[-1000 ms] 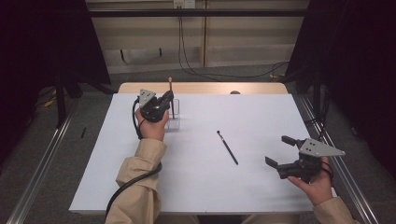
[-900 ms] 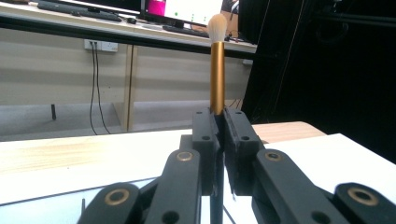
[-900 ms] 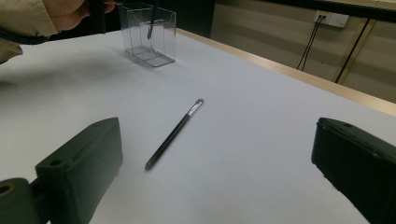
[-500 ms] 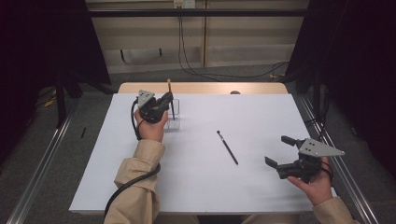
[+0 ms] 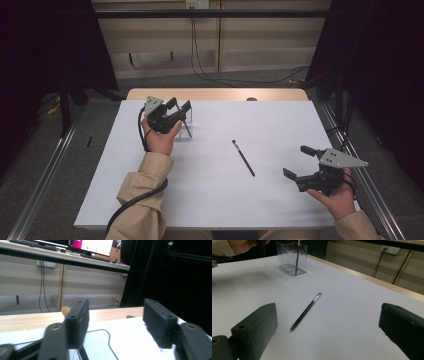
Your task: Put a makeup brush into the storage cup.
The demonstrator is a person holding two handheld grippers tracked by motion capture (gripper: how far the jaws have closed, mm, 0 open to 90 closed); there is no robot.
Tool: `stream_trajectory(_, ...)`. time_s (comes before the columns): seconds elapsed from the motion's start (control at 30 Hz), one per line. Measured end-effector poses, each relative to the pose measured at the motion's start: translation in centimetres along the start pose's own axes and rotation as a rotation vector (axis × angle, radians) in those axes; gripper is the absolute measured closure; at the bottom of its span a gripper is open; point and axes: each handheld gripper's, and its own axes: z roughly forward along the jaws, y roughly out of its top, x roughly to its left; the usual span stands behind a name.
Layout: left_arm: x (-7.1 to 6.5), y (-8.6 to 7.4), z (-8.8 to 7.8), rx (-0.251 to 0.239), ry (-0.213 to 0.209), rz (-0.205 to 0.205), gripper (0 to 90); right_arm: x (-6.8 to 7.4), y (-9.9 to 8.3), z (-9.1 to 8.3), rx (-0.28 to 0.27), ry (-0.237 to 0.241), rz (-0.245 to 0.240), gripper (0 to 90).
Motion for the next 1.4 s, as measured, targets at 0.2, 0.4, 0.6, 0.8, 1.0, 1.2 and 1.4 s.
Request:
stream_trajectory(0.2, -0.1, 0.0, -0.5, -0.008, -0.019, 0.016, 24.8, 0.0, 0.0, 0.0, 0.003, -0.002, 0.001, 1.6)
stream_trajectory(0.4, -0.2, -0.1, -1.0, 0.001, -0.047, 0.043, 17.2, 0.0, 0.0, 0.0, 0.004, -0.002, 0.002, 1.6)
stream_trajectory(0.6, -0.4, -0.1, -1.6, 0.008, -0.100, 0.078, 10.8, 0.0, 0.0, 0.1, 0.004, -0.002, 0.000, 1.6)
stream_trajectory(0.8, -0.3, -0.2, -2.3, 0.020, -0.125, 0.075, 6.8, 0.1, 0.0, 0.1, 0.007, -0.003, -0.001, 1.6)
stream_trajectory(1.0, -0.1, -0.3, -3.1, 0.031, -0.145, 0.105, 4.3, 0.1, 0.0, 0.1, 0.007, -0.003, -0.002, 1.6)
stream_trajectory(1.2, 0.2, -0.3, -4.1, 0.037, -0.164, 0.115, 3.2, 0.1, 0.0, 0.1, 0.006, -0.003, -0.002, 1.6)
stream_trajectory(1.4, 0.4, -0.5, -5.1, 0.041, -0.180, 0.117, 1.4, 0.2, 0.0, 0.2, 0.008, 0.000, -0.001, 1.6)
